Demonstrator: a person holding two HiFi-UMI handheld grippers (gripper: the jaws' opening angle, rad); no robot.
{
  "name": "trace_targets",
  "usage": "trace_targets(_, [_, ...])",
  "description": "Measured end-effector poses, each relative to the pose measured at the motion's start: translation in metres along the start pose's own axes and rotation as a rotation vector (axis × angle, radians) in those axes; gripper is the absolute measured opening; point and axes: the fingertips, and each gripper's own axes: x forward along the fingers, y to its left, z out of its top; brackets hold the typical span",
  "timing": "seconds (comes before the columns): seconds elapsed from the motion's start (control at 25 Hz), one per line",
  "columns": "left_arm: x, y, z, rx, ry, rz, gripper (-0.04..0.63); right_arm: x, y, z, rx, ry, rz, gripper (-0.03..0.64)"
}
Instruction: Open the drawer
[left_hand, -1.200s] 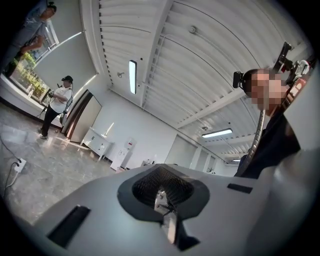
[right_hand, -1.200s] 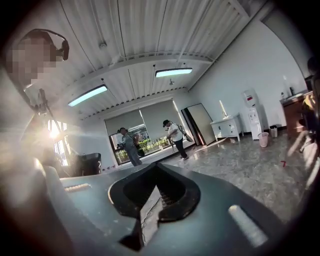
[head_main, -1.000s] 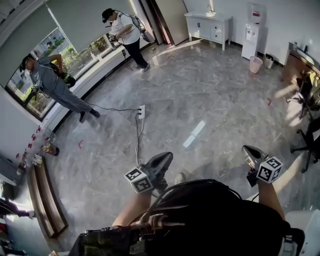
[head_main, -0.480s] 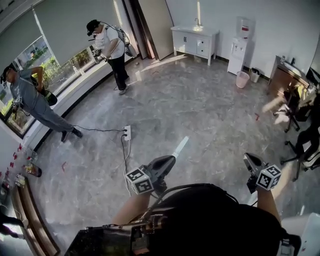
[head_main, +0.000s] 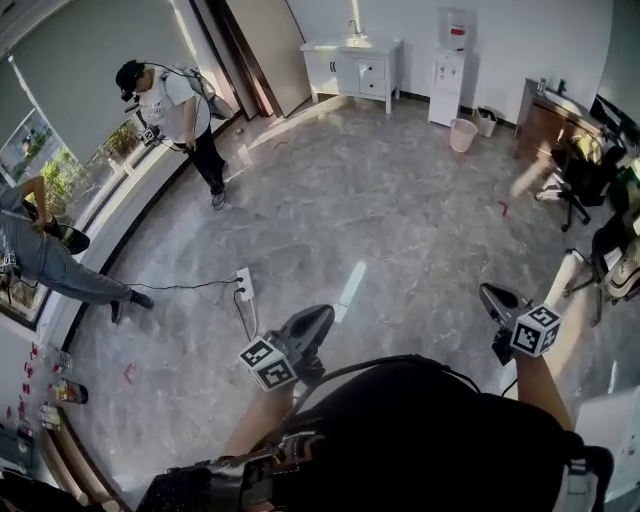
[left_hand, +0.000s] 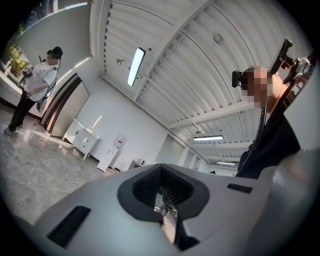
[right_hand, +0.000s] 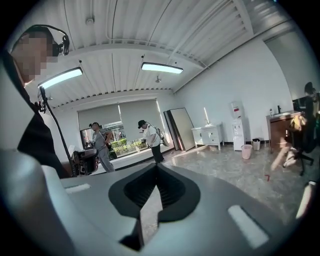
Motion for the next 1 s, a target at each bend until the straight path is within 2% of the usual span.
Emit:
trace_targets(0.16, [0.007, 0.025, 0.002, -0.015, 0.006, 0.034, 0.002, 0.027, -0.022, 0.011, 0.01, -0.007, 0.005, 0.002])
trace_targets(0.36, [0.042, 0.052, 0.01, 0.0, -0.007, 0.089, 0.002, 0.067, -0.065, 0.031, 0.002, -0.006, 0.063, 0.002])
trace_targets(0.56, [0.102, 0.079, 0.022, -0.013, -0.037, 0.146, 0.002, 0.107, -0.126, 0.061, 0.01, 0.004, 0.123, 0.002])
trace_targets(0.72, [0.163, 0.074, 0.032, 0.04, -0.059, 0.164, 0.002, 0.119, -0.177, 0.098, -0.064, 0.0, 0.18, 0.002])
trace_targets(0.84, [0.219, 0.081, 0.035, 0.015, -0.101, 0.176, 0.002, 0.123, -0.226, 0.122, -0.089, -0.009, 0.199, 0.002])
trace_targets(1.0, [0.27, 0.091, 0.029, 0.013, -0.067, 0.165, 0.001, 0.137, -0.271, 0.123, -0.064, 0.009, 0.205, 0.002])
